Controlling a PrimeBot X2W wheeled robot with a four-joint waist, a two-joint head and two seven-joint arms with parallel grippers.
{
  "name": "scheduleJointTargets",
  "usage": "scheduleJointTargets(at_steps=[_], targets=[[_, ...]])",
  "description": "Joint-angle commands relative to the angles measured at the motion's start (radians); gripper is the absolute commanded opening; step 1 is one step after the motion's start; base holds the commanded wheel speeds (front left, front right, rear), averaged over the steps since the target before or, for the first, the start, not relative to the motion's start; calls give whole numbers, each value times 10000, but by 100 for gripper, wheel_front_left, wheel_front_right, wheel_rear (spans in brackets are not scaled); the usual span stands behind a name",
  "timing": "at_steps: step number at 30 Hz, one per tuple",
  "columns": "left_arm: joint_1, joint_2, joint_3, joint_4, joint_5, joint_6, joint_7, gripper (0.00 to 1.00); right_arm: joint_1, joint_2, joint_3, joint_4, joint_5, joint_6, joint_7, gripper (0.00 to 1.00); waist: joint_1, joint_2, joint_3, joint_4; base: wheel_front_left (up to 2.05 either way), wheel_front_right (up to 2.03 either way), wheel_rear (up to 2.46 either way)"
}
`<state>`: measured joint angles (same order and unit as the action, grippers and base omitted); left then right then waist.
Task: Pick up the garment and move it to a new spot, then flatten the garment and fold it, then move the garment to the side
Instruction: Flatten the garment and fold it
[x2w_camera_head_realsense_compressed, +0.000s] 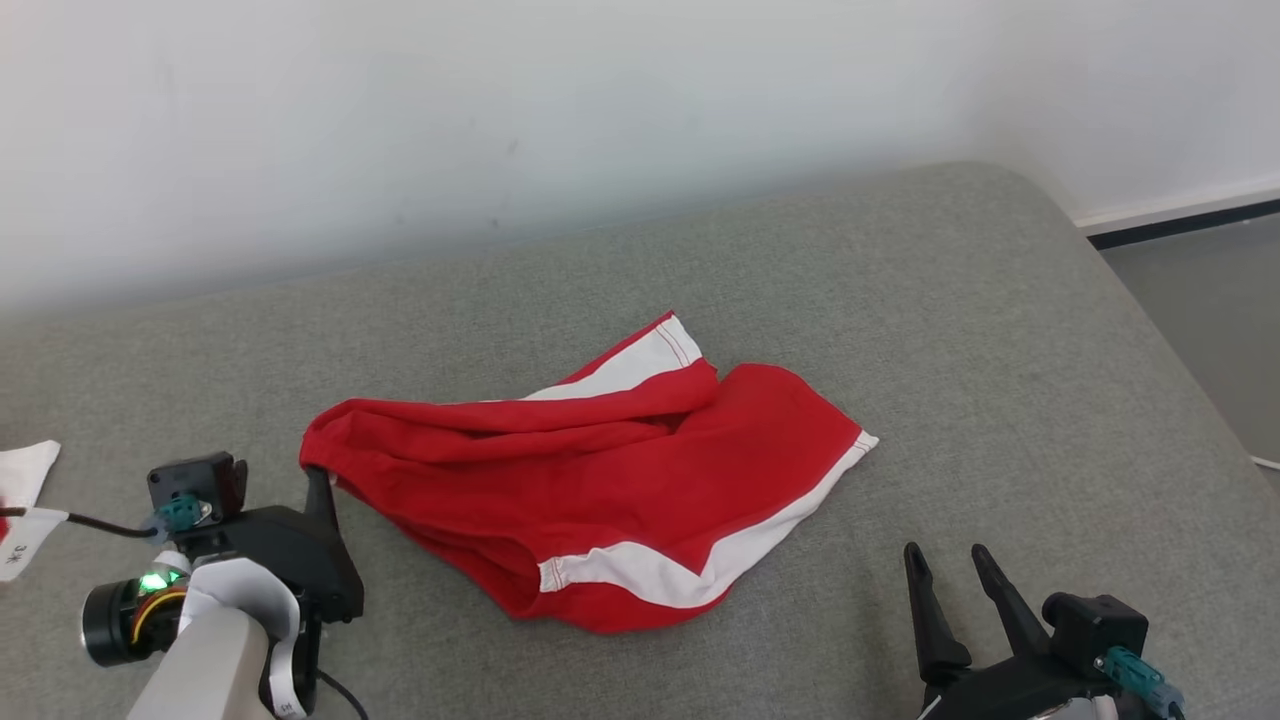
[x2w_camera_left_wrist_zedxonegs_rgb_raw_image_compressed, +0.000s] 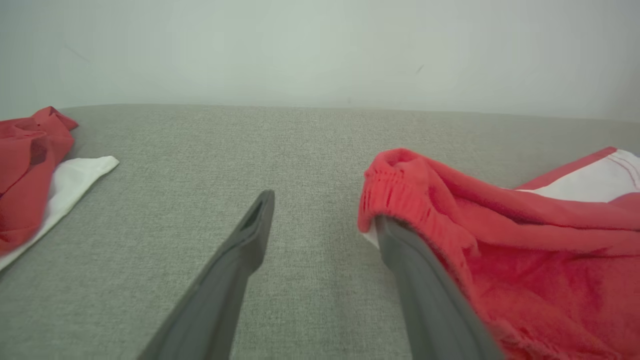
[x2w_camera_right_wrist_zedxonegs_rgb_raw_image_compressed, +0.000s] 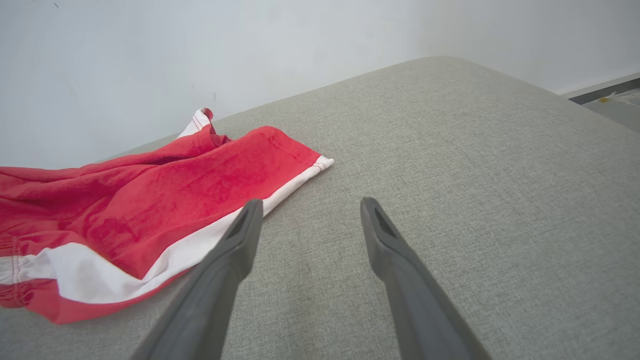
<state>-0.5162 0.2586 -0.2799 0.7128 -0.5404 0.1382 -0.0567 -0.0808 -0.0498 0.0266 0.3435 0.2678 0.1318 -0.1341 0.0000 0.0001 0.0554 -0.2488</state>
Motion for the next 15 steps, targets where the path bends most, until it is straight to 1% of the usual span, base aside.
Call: scheduleJointTargets(at_steps=[1,2,7,11,13,15], targets=[[159,-23,30,-48,-77,-170,30,100,32,-7,-22,27,-32,-22,-53,100,0,-1,-20,107,0,0,0],[308,-61,1,-68,-172,-276,119,100,76,-5,-53,30,-39,-22,-50,100,0,-1,-31,167,0,0,0],[947,147,-5,-409,-178,95,427,100,190,-7,-156,-27,-58,-22,-2,100,0,-1,-89,468,0,0,0],[1629,188,5,-1054,-322,92,378,100,223,-5,-241,-89,-84,-22,38,100,0,-1,-59,765,0,0,0],[1900,-36,71,-1624,-616,-111,187,100,190,-4,-274,-128,-136,-22,75,100,0,-1,-52,911,0,0,0],[2209,-299,-38,-2192,-835,-503,134,100,166,-10,-345,-215,-184,-22,100,100,0,-1,-38,1043,0,0,0]])
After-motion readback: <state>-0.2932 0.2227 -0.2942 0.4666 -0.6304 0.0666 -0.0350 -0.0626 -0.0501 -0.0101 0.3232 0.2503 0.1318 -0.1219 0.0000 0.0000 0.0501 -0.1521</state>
